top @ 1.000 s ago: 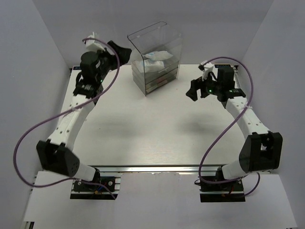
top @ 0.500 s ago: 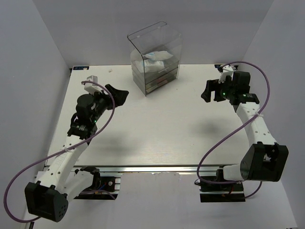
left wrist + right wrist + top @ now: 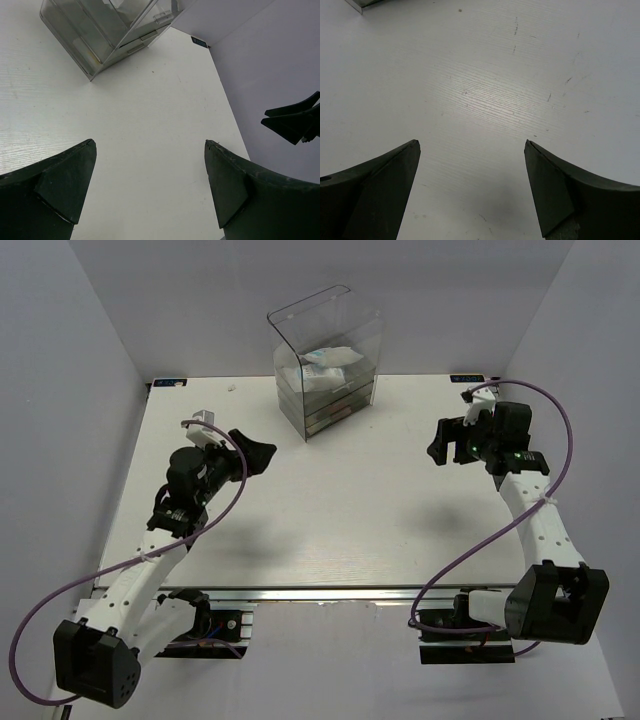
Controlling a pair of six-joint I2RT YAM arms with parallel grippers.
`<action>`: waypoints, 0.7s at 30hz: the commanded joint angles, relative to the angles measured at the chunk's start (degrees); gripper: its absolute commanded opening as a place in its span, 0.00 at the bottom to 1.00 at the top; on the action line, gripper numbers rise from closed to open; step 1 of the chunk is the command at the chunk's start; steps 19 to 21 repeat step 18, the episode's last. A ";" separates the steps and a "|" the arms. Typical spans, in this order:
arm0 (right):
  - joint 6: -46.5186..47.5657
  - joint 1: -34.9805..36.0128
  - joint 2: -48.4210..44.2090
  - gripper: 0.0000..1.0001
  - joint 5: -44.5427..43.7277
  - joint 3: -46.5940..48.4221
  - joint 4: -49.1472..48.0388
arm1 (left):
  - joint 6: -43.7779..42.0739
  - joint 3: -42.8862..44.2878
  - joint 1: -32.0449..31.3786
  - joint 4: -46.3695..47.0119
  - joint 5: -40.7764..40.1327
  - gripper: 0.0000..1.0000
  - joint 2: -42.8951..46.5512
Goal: Organize the makeup
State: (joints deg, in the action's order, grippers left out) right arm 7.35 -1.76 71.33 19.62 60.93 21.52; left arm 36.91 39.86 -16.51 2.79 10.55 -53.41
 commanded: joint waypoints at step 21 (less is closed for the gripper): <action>0.29 -0.79 -1.72 0.90 -1.07 -3.18 -4.02 | -0.96 -2.41 -1.15 5.03 0.18 0.98 -1.17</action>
